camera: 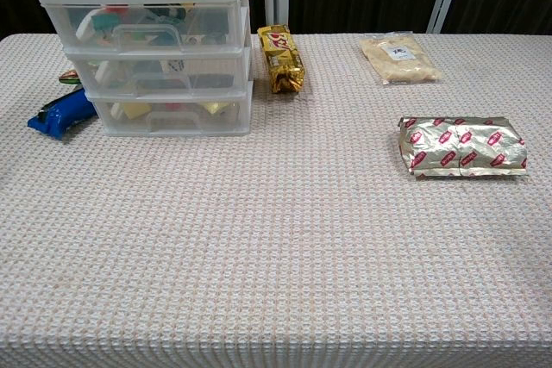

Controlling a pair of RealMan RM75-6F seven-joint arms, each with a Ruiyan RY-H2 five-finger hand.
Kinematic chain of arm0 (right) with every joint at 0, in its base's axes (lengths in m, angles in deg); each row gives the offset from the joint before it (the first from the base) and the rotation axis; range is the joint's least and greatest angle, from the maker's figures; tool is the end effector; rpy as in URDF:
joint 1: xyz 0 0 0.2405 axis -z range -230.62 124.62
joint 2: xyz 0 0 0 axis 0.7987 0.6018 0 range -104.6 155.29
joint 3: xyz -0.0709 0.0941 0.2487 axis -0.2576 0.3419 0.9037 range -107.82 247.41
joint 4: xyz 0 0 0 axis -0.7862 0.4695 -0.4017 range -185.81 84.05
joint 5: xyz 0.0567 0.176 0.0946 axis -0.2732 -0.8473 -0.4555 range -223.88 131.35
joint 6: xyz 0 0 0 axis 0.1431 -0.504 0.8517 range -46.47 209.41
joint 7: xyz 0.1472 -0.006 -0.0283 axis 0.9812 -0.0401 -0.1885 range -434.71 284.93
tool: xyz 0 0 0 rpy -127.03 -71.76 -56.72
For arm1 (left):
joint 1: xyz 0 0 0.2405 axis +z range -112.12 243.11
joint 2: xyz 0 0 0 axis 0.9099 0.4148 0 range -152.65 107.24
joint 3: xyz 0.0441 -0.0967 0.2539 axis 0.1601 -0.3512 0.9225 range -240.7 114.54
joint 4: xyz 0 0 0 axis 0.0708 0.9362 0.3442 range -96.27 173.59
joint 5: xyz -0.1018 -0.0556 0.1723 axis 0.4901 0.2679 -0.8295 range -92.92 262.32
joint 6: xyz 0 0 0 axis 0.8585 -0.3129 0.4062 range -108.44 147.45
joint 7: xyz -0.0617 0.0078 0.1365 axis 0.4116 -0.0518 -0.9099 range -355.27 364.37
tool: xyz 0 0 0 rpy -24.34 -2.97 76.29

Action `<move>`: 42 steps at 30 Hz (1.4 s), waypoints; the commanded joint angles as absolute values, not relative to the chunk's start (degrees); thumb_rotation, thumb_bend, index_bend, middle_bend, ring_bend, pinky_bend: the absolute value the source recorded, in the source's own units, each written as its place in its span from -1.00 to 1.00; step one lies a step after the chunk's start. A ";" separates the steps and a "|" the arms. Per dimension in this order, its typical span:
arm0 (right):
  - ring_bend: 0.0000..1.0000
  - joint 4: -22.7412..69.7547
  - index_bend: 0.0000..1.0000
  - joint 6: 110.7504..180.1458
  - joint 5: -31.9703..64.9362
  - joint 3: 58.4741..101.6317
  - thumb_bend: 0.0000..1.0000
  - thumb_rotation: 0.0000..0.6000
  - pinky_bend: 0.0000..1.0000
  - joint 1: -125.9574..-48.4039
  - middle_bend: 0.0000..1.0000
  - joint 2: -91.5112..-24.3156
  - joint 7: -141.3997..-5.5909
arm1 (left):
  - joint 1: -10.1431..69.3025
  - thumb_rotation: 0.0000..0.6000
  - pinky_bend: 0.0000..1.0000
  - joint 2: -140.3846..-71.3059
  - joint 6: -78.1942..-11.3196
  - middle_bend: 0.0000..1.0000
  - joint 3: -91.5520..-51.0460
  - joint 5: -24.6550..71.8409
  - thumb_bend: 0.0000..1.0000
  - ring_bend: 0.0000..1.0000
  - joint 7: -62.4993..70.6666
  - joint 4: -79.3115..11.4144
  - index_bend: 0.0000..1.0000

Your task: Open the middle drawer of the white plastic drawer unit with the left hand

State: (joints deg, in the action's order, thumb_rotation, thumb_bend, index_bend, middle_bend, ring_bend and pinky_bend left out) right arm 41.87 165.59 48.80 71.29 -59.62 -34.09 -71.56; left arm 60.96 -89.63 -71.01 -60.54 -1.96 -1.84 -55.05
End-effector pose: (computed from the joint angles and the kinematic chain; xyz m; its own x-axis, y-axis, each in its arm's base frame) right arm -0.3074 -0.1911 0.1804 0.4280 -0.0321 0.9032 -0.8900 -0.1886 0.4151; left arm -0.3203 0.1663 0.1508 0.4363 0.0072 0.8997 0.8997 -0.0143 -0.4362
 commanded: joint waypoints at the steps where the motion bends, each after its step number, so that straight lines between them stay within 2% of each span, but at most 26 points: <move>1: -1.00 42.68 -1.00 164.17 47.55 71.75 -0.90 1.00 -1.00 -60.53 -1.00 -34.61 -72.73 | 61.14 1.00 -0.55 -89.53 -70.74 -0.60 -60.85 -1.66 -0.82 -0.57 -2.10 -55.34 -0.62; 7: -1.00 43.01 -1.00 165.45 48.17 71.45 -0.90 1.00 -1.00 -60.12 -1.00 -34.00 -72.87 | 61.04 1.00 -0.53 -89.67 -70.51 -0.58 -61.61 -2.42 -0.83 -0.57 -1.76 -56.42 -0.62; 10: -1.00 43.13 -1.00 167.83 49.09 71.48 -0.90 1.00 -1.00 -59.33 -1.00 -33.17 -72.17 | 59.89 1.00 -0.47 -90.25 -70.62 -0.49 -62.96 -3.98 -0.86 -0.52 -0.36 -57.90 -0.61; 12: -1.00 43.17 -1.00 169.24 49.56 71.61 -0.90 1.00 -1.00 -58.90 -1.00 -32.65 -71.75 | 58.67 1.00 -0.30 -91.21 -70.16 -0.32 -64.02 -4.97 -0.87 -0.38 1.44 -58.92 -0.57; 15: -1.00 43.48 -1.00 170.87 49.75 71.92 -0.91 1.00 -1.00 -58.38 -1.00 -31.70 -71.39 | 55.37 1.00 0.30 -92.26 -66.53 0.00 -65.22 -6.42 -0.80 0.05 4.44 -61.24 -0.36; 17: -1.00 43.88 -1.00 171.51 49.80 72.02 -0.90 1.00 -1.00 -58.12 -1.00 -31.12 -71.32 | 52.54 1.00 0.60 -92.89 -62.32 0.17 -65.93 -6.24 -0.72 0.32 7.10 -63.23 -0.26; 20: -1.00 43.96 -1.00 172.20 50.32 71.92 -0.90 1.00 -1.00 -57.90 -1.00 -30.83 -70.87 | 48.28 1.00 0.77 -94.94 -55.68 0.23 -67.43 -4.15 -0.63 0.41 11.62 -64.64 -0.25; 24: -1.00 43.59 -1.00 172.36 50.47 71.66 -0.90 1.00 -1.00 -57.71 -1.00 -30.91 -70.37 | 43.44 1.00 0.92 -100.56 -48.13 0.27 -69.85 0.96 -0.46 0.51 15.79 -64.08 -0.35; 30: -1.00 43.12 -1.00 171.84 49.94 71.46 -0.91 1.00 -1.00 -57.65 -1.00 -31.33 -70.04 | 40.37 1.00 1.00 -109.51 -43.07 0.41 -74.32 10.65 -0.25 0.73 25.66 -61.69 -0.56; 35: -1.00 43.27 -1.00 171.46 49.61 71.45 -0.90 1.00 -1.00 -57.71 -1.00 -31.45 -70.53 | 40.74 1.00 1.00 -115.68 -44.28 0.60 -76.03 12.72 -0.24 0.81 33.58 -59.03 -0.64; 42: -1.00 43.55 -1.00 170.85 49.09 71.47 -0.91 1.00 -1.00 -57.81 -1.00 -31.72 -71.29 | 41.91 1.00 1.00 -122.56 -48.59 0.66 -76.52 12.67 -0.24 0.83 36.06 -54.08 -0.66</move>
